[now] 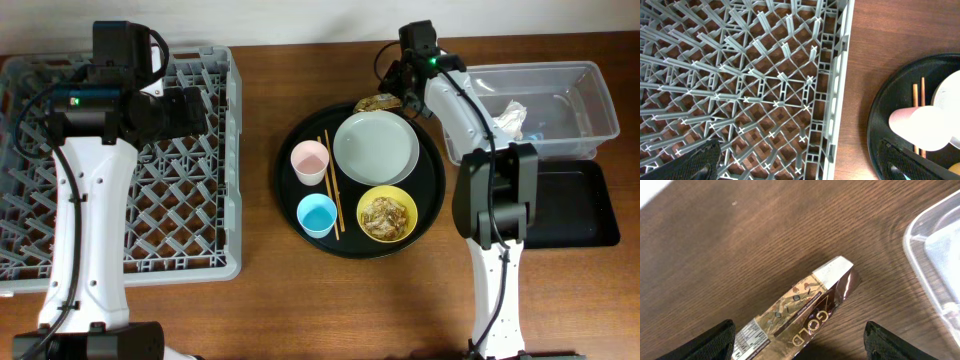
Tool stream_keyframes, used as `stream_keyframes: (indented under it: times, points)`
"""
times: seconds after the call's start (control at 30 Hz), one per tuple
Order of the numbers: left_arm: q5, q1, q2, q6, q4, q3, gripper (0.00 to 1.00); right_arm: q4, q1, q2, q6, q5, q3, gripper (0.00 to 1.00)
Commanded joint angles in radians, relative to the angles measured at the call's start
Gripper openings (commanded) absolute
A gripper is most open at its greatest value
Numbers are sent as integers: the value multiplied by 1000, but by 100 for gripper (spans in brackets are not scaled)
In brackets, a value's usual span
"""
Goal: Sort waste into correct bins and load items into the dishwasher rack
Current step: 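Reach the right gripper back to the gold wrapper on the plate, then grasp the gold Nescafé wrapper and drop it into the clear bin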
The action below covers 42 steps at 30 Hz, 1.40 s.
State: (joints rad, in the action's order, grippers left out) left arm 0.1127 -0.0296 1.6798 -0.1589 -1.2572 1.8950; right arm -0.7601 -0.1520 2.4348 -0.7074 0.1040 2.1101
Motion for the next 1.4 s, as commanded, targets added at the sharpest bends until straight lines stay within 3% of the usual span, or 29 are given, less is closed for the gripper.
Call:
stream_keyframes:
  times: [0.0, 0.23, 0.33, 0.37, 0.5, 0.57, 0.7, 0.8, 0.97, 1.13, 1.37]
  points:
    - [0, 2, 9, -12, -2, 17, 99, 7, -5, 40, -8, -14, 1, 83]
    - [0, 2, 9, -12, -4, 17, 99, 41, -6, 82, -8, -13, 0, 84]
    - [0, 2, 9, -12, -5, 17, 99, 55, -7, 92, -7, -14, 0, 77]
    - [0, 2, 9, -12, -5, 17, 100, 55, -7, 92, -6, -13, 0, 72]
    - [0, 2, 9, -12, -5, 17, 99, 54, -6, 92, -6, -14, 0, 21]
    - [0, 2, 9, -12, -5, 17, 99, 55, -6, 92, -6, -16, 0, 4]
    - [0, 2, 9, -12, -5, 17, 100, 63, -3, 83, -2, -51, 9, 4]
    - [0, 2, 9, -12, -5, 17, 99, 17, 16, 40, 86, -152, 87, 4]
    - [0, 2, 9, -12, -5, 17, 99, -242, 61, -48, 137, -247, 318, 4]
    - [0, 2, 9, -12, 6, 17, 99, -619, 175, -89, 180, -251, 631, 4]
    - [-2, 2, 9, -12, 14, 17, 99, -725, 390, -76, 142, -201, 667, 5]
